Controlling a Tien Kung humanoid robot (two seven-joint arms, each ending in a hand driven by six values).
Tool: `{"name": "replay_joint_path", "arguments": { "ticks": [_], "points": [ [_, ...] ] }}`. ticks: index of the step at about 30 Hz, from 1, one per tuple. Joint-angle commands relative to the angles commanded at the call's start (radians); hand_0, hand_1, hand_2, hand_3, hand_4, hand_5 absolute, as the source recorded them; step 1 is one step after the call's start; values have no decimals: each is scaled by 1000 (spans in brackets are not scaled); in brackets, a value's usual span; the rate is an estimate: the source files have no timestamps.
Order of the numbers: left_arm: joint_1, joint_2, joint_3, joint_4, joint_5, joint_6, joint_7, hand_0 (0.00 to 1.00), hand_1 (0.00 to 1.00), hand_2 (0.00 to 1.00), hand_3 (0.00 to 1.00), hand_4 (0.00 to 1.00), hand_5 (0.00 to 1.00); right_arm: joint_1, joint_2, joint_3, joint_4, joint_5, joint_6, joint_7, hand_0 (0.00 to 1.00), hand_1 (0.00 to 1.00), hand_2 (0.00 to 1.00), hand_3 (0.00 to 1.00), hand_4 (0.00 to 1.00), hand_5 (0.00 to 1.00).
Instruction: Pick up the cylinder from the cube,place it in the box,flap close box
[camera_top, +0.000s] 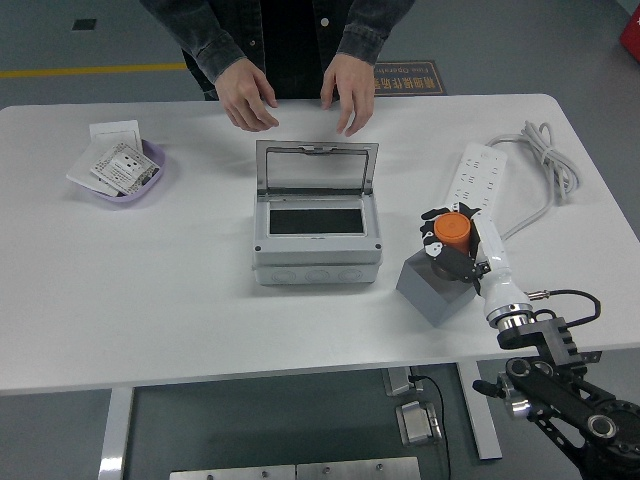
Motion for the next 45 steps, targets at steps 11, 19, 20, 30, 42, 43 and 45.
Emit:
{"name": "replay_joint_path", "arguments": {
  "ticks": [11, 19, 20, 30, 42, 43, 45],
  "points": [
    [3, -1, -32, 0, 33, -1, 11, 664, 722, 649, 668, 627, 117, 131, 6, -92, 23, -197, -32, -148, 336, 224, 273, 204, 6, 2],
    [2, 2, -49, 0, 51, -2, 17, 663, 722, 650, 668, 627, 122, 295, 42, -245, -34, -437, 38, -341, 139, 156, 256, 199, 2, 2],
    [2, 3, -50, 0, 52, -2, 18, 663, 722, 650, 668, 627, 122, 318, 48, -264, -49, -464, 49, -364, 139, 156, 256, 199, 2, 2],
    [5, 5, -76, 0, 79, -4, 26, 664, 723, 651, 666, 629, 128, 528, 108, -447, -214, -593, 124, -478, 66, 133, 241, 192, 2, 2],
    [3, 4, -87, 0, 93, -5, 31, 664, 723, 652, 666, 631, 129, 713, 175, -584, -358, -515, 165, -489, 78, 135, 233, 186, 2, 2],
    [3, 4, -85, 0, 93, -6, 31, 664, 723, 652, 666, 631, 129, 720, 178, -592, -366, -509, 166, -489, 78, 135, 233, 186, 2, 2],
    [2, 5, -84, 0, 92, -6, 31, 664, 723, 652, 666, 631, 129, 729, 184, -606, -378, -496, 169, -487, 78, 135, 233, 186, 2, 2]
  ]
}}
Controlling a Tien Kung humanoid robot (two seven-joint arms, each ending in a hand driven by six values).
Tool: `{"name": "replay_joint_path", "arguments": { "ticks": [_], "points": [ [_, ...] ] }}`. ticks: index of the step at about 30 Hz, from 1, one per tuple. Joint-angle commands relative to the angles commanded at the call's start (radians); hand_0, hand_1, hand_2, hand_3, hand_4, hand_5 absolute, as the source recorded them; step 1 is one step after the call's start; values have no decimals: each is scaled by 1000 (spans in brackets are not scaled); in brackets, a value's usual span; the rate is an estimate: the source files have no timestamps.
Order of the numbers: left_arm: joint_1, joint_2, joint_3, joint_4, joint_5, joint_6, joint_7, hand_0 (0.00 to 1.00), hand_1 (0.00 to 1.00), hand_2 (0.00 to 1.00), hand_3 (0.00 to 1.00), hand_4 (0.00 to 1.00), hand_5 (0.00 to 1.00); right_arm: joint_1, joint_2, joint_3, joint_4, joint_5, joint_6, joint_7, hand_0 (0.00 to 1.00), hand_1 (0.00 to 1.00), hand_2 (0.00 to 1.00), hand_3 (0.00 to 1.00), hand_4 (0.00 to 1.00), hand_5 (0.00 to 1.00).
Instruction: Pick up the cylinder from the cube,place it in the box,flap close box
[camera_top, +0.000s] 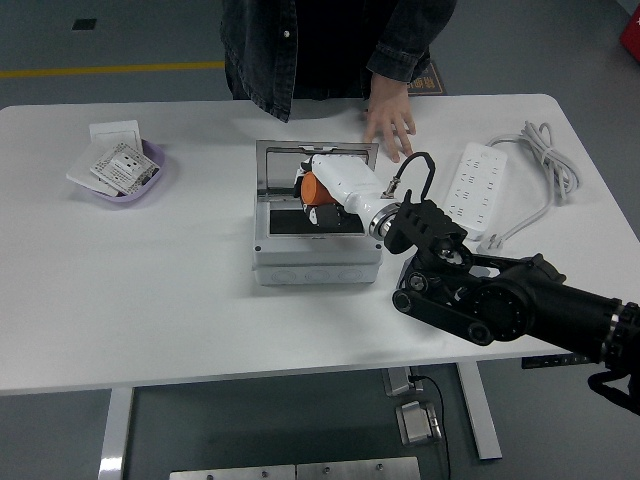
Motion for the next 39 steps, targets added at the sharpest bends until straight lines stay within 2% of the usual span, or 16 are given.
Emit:
{"name": "replay_joint_path", "arguments": {
  "ticks": [5, 13, 14, 19, 20, 25, 26, 31, 32, 37, 38, 39],
  "points": [
    [-3, 1, 9, 0, -4, 0, -1, 664, 723, 653, 667, 632, 129, 12, 14, -25, -31, 28, 8, 12, 78, 135, 233, 186, 2, 2],
    [-10, -1, 16, 0, -6, -1, -3, 664, 724, 653, 667, 631, 128, 29, 23, 6, -63, 42, 42, 52, 85, 136, 242, 192, 2, 2],
    [-11, -1, 22, 0, -12, -1, -4, 665, 724, 653, 667, 631, 129, 30, 24, 10, -64, 41, 43, 53, 109, 157, 252, 278, 2, 2],
    [-14, -2, 42, 0, -29, -1, -8, 665, 724, 653, 667, 631, 129, 31, 28, 15, -65, 39, 46, 54, 109, 157, 252, 278, 2, 2],
    [-15, -2, 44, 0, -31, -1, -9, 664, 723, 653, 666, 629, 131, 30, 29, 16, -65, 39, 46, 54, 242, 403, 533, 663, 618, 124],
    [-17, -3, 60, 0, -42, -2, -12, 664, 723, 653, 666, 629, 131, 26, 32, 17, -72, 43, 46, 58, 242, 403, 533, 663, 618, 124],
    [-17, -3, 64, 0, -46, -2, -13, 664, 724, 653, 665, 628, 129, 26, 32, 17, -73, 44, 45, 59, 369, 471, 577, 670, 781, 341],
    [-20, -5, 77, 0, -54, -3, -14, 664, 724, 653, 665, 628, 129, 23, 31, 18, -77, 46, 42, 64, 369, 471, 577, 670, 781, 341],
    [-20, -6, 80, 0, -57, -4, -15, 665, 724, 651, 663, 623, 123, 22, 31, 18, -77, 45, 42, 64, 535, 564, 598, 729, 958, 510],
    [-21, -8, 85, 0, -57, -4, -15, 665, 724, 651, 663, 623, 123, 16, 27, 21, -68, 46, 38, 65, 535, 564, 598, 729, 958, 510],
    [-21, -9, 84, 0, -55, -4, -14, 665, 724, 647, 658, 612, 116, 14, 25, 24, -63, 46, 37, 66, 578, 580, 602, 734, 995, 533],
    [-21, -9, 83, 0, -53, -4, -14, 665, 724, 647, 658, 612, 116, 13, 22, 27, -57, 45, 35, 66, 578, 580, 602, 734, 995, 533]
  ]
}}
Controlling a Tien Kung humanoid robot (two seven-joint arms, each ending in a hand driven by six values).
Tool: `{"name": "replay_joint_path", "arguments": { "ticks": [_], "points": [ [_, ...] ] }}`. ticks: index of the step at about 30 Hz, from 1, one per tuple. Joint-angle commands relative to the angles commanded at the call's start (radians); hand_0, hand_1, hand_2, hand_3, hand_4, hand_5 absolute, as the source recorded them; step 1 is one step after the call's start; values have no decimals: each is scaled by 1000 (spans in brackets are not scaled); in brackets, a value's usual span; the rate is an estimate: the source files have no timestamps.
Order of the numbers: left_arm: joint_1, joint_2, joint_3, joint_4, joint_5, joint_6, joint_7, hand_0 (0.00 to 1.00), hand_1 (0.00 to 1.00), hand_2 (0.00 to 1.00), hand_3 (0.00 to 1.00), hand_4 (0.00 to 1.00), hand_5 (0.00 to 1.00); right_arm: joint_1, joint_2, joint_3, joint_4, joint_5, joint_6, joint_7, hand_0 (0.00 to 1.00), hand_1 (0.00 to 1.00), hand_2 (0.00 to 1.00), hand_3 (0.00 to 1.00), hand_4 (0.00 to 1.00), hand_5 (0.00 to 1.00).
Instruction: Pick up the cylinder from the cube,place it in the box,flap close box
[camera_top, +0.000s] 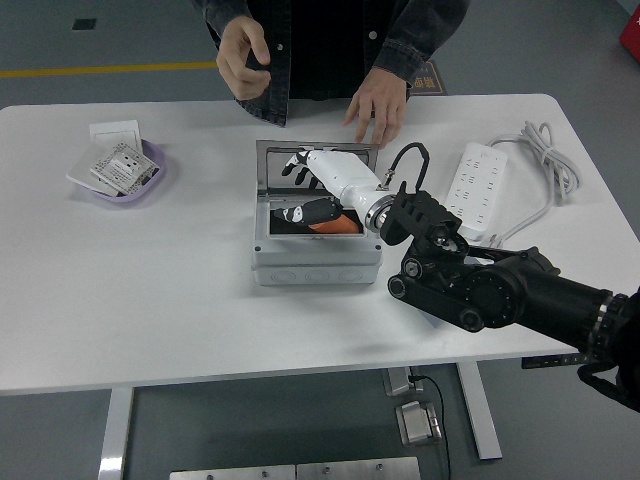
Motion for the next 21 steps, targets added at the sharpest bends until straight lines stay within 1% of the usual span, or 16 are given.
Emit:
{"name": "replay_joint_path", "arguments": {
  "ticks": [4, 5, 10, 11, 12, 15, 17, 19, 21],
  "points": [
    [1, -2, -5, 0, 8, 0, 3, 665, 724, 647, 658, 612, 116, -14, -19, 23, 42, -11, 1, -5, 578, 580, 602, 734, 995, 533],
    [1, -3, -8, 0, 11, -1, 3, 665, 723, 642, 652, 603, 112, -17, -24, 30, 53, -14, 2, -8, 611, 594, 608, 740, 998, 557],
    [4, -7, -12, 0, 15, 0, 6, 665, 723, 642, 652, 603, 112, -50, -78, 94, 157, -18, 25, -36, 611, 594, 608, 740, 998, 557],
    [5, -7, -14, 0, 17, 0, 7, 665, 723, 639, 650, 593, 104, -55, -90, 107, 177, -16, 32, -42, 620, 584, 603, 736, 998, 578],
    [5, -8, -16, 0, 19, 0, 8, 665, 723, 639, 650, 593, 104, -59, -103, 121, 201, -13, 40, -48, 620, 584, 603, 736, 998, 578],
    [8, -9, -26, 0, 31, -1, 12, 665, 723, 639, 650, 593, 104, -59, -134, 156, 270, 0, 62, -61, 620, 584, 603, 736, 998, 578],
    [8, -9, -31, 0, 37, -1, 14, 664, 723, 640, 652, 597, 103, -51, -144, 172, 305, 9, 70, -64, 605, 573, 603, 734, 998, 591],
    [8, -10, -30, 0, 38, -1, 15, 664, 723, 640, 652, 597, 103, -34, -146, 183, 314, 18, 74, -64, 605, 573, 603, 734, 998, 591],
    [6, -10, -23, 0, 32, -1, 14, 664, 723, 640, 652, 597, 103, -12, -143, 187, 298, 31, 76, -61, 605, 573, 603, 734, 998, 591]
  ]
}}
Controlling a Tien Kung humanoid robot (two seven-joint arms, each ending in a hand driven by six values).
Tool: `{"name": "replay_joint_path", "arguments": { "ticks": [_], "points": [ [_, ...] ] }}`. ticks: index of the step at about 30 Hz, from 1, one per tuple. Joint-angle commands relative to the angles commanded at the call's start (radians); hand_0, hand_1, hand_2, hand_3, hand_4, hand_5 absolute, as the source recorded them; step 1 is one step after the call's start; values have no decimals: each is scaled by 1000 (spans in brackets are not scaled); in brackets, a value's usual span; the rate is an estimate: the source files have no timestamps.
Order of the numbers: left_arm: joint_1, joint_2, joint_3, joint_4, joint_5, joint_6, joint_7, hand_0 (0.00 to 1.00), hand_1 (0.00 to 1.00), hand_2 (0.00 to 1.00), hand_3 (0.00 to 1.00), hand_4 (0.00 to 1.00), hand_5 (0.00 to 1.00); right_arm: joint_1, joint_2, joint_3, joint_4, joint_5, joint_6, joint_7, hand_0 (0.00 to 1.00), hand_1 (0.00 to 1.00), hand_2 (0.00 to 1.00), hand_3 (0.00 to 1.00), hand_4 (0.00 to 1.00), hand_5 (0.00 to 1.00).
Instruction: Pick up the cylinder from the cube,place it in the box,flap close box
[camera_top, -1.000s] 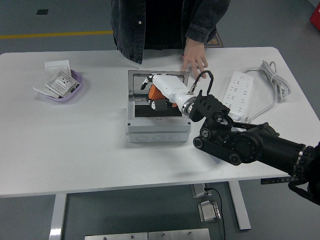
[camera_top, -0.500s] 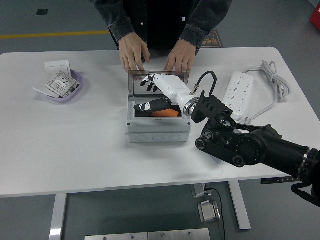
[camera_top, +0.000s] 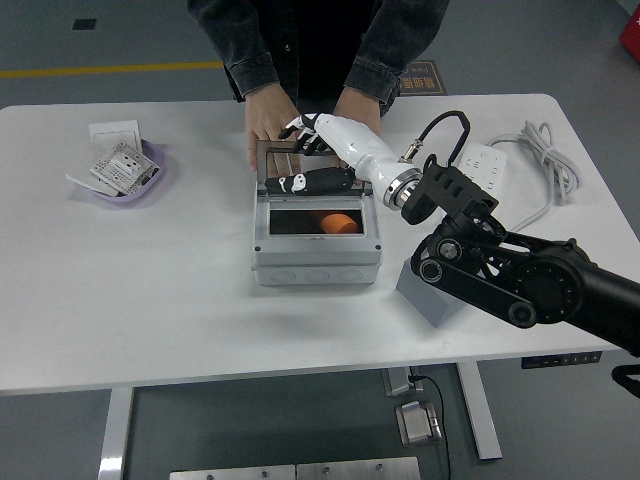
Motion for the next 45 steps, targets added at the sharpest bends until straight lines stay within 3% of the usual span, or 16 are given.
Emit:
{"name": "replay_joint_path", "arguments": {
  "ticks": [12, 18, 21, 27, 36, 45],
  "points": [
    [-1, -1, 7, 0, 1, -2, 2, 663, 721, 632, 647, 572, 77, 109, 75, -86, -242, 159, -18, 63, 575, 533, 595, 730, 998, 597],
    [-3, -1, 23, 0, -10, -3, -2, 662, 720, 632, 647, 570, 74, 127, 109, -137, -370, 238, -36, 100, 575, 534, 592, 726, 998, 594],
    [-4, -3, 29, 0, -14, -3, -4, 663, 720, 631, 648, 570, 73, 120, 111, -148, -398, 250, -43, 110, 573, 530, 589, 725, 998, 595],
    [-3, -5, 24, 0, -9, -3, -4, 662, 720, 632, 648, 569, 72, 84, 82, -151, -336, 216, -49, 106, 575, 520, 586, 722, 998, 605],
    [1, -3, -26, 0, 35, -2, 4, 662, 720, 631, 647, 569, 72, 29, 3, -129, -164, 115, -48, 82, 574, 509, 581, 714, 998, 607],
    [0, -4, -12, 0, 16, 0, -1, 663, 720, 632, 648, 571, 71, -29, -68, -146, -6, 69, -53, 69, 555, 499, 577, 715, 998, 610]
  ]
}}
